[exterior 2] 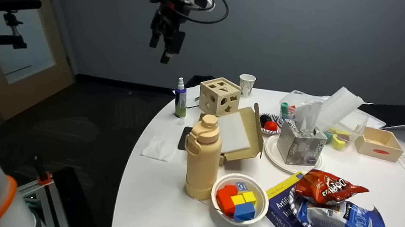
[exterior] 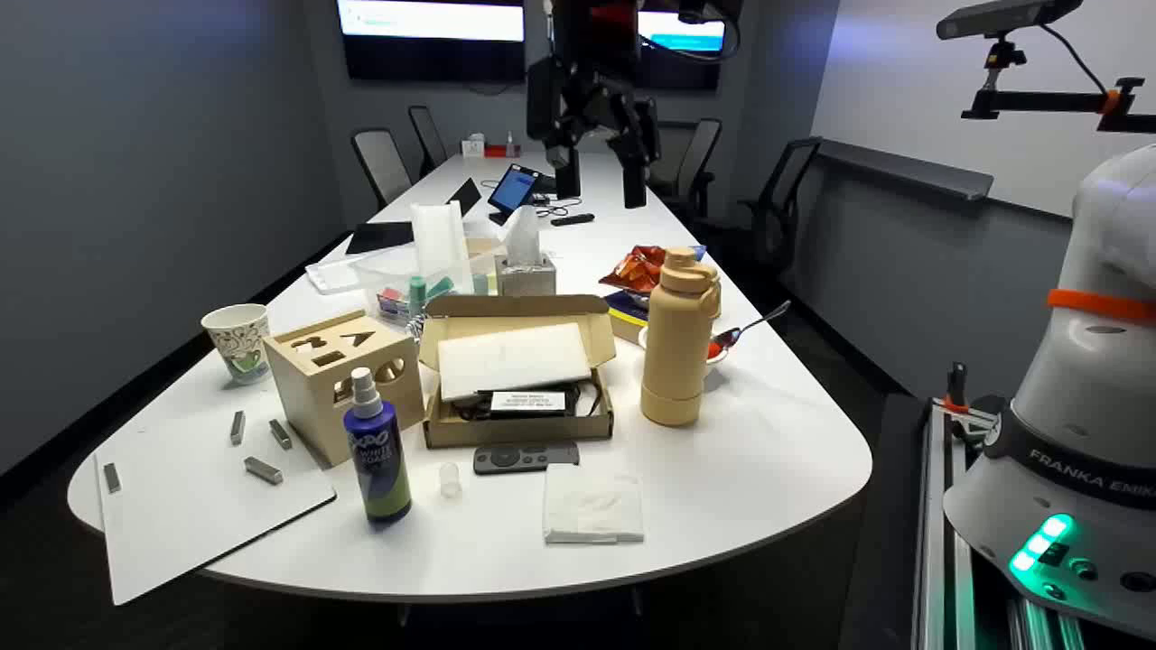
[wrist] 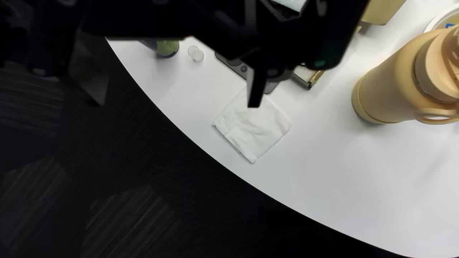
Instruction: Use the spoon to stir the contents in the bowl
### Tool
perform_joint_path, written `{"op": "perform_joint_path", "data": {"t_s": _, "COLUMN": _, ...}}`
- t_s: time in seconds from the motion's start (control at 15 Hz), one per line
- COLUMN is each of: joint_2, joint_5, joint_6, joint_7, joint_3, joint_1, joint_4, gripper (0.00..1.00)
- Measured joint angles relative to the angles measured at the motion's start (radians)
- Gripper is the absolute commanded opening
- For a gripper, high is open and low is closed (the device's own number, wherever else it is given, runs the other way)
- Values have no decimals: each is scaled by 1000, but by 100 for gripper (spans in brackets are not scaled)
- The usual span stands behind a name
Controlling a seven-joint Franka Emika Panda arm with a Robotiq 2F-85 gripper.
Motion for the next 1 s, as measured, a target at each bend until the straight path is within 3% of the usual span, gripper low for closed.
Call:
{"op": "perform_joint_path", "data": {"t_s": 0.53, "joint_2": 0, "joint_5": 0, "joint_6": 2, "joint_7": 0, "joint_3": -8, "joint_1": -10, "joint_4": 0, "gripper": 100}}
{"op": "perform_joint_path", "data": {"t_s": 1.0, "joint_2": -65, "joint_5": -2, "joint_6": -1, "joint_7": 23, "joint_3": -175, "joint_1": -182, "joint_4": 10, "gripper": 100}}
